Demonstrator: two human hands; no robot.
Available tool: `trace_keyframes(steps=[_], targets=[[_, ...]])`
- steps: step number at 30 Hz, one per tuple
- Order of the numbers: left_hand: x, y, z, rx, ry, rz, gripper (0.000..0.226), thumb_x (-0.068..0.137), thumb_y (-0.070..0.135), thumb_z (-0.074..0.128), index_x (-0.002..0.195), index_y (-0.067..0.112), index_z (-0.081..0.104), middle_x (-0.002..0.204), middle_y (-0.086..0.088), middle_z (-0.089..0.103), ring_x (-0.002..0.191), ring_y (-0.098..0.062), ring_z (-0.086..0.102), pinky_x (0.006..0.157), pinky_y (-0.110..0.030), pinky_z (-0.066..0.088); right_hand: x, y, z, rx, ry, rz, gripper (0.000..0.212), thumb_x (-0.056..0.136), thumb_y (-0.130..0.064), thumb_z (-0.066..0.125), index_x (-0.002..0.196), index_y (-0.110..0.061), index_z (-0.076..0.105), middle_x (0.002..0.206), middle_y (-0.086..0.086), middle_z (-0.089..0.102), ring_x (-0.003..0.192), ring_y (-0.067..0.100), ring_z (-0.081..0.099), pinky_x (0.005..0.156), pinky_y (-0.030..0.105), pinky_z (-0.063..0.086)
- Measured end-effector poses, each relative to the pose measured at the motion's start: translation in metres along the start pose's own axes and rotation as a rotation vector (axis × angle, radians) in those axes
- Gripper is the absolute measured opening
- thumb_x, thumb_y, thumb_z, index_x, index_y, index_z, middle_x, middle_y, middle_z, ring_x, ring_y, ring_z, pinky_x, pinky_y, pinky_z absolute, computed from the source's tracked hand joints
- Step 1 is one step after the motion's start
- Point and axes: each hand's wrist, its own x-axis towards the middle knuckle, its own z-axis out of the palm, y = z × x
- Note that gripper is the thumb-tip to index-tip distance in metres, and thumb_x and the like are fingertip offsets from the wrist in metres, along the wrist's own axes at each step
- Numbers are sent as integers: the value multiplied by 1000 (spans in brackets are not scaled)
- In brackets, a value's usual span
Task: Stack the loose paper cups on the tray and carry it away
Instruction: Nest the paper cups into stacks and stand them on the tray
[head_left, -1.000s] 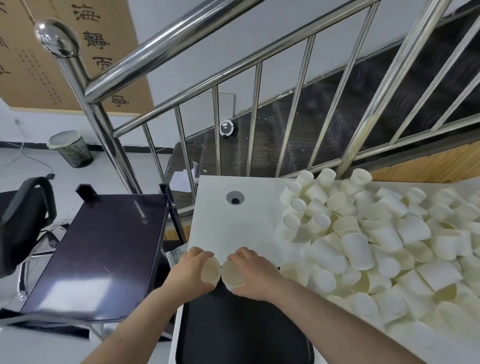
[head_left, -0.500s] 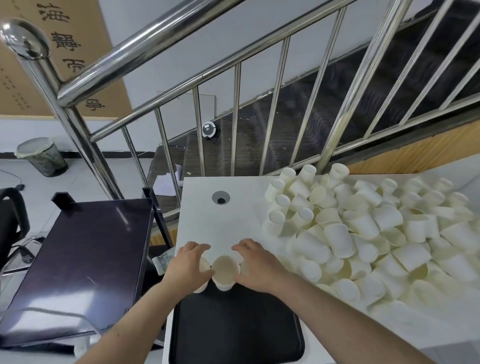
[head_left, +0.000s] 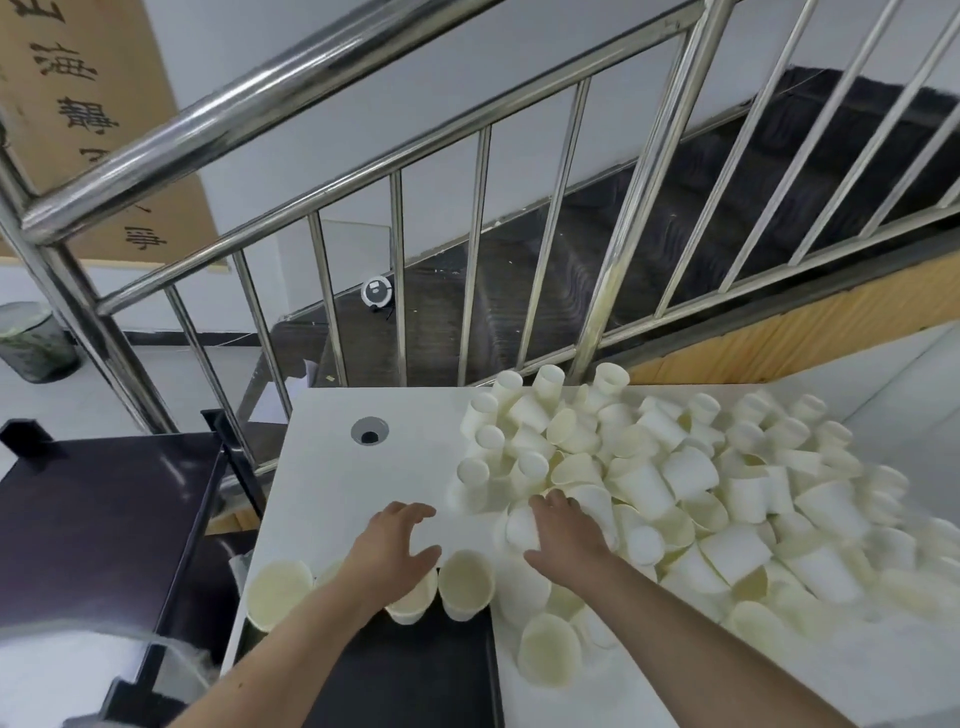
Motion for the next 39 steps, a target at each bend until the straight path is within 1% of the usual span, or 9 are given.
trace_keyframes(steps=[7,17,21,24,26,29,33,35,39], targets=[[10,27,22,-32,-3,-39,47,89,36,58,134,27,45,127,8,48,122,-10,44,98,-26,40,18,6,7,-107,24,-127,53,87,-46,60,127,-16,41,127,7,46,110,28,52,94,38,39],[18,39,37,-87,-22,-73,42,89,34,59,129,29,49,121,12,49,117,-7,47,96,-23,40,20,12,18,-197,54,-145,55,89,-37,57,133,-12,36,127,10,45,106,30,56,102,43,32],[23,44,37,-100,-30,-65,42,88,34,59,129,28,50,119,11,51,113,-6,49,93,-20,40,18,12,11,-122,64,-142,41,85,-30,56,119,-13,43,120,9,47,99,29,54,91,39,36],[26,46,39,-141,-26,-76,43,89,35,60,129,27,50,117,10,51,112,-6,50,91,-20,39,16,15,0,1,104,-125,38,82,-32,55,115,-15,46,118,7,48,99,28,52,83,36,39],[28,50,41,-215,-10,-96,44,89,37,61,130,25,49,117,9,51,110,-5,50,89,-18,37,15,19,-8,165,130,-109,49,83,-37,57,126,-16,46,125,3,46,107,25,52,86,34,43],[33,59,44,-436,8,-173,56,85,46,63,133,24,47,122,6,53,109,-7,52,89,-21,39,11,23,-17,559,134,-80,61,84,-39,66,138,-21,44,132,-6,45,119,15,49,94,24,41],[36,69,43,-736,-69,-276,77,71,68,62,137,32,43,127,6,56,112,-10,56,93,-33,49,2,25,-18,1047,80,-76,52,84,-34,72,131,-28,50,123,-10,54,109,7,55,85,18,47],[35,75,39,-835,-135,-281,70,70,67,59,130,34,49,116,7,64,103,-9,62,82,-30,51,-3,25,-17,1159,63,-99,51,84,-30,73,130,-32,50,120,-12,54,107,7,57,80,17,50],[35,83,35,-914,-165,-265,55,71,54,61,121,30,56,103,5,69,93,-11,67,77,-30,49,-7,28,-15,1197,32,-103,53,84,-32,74,131,-31,49,123,-13,53,110,5,57,79,16,50]])
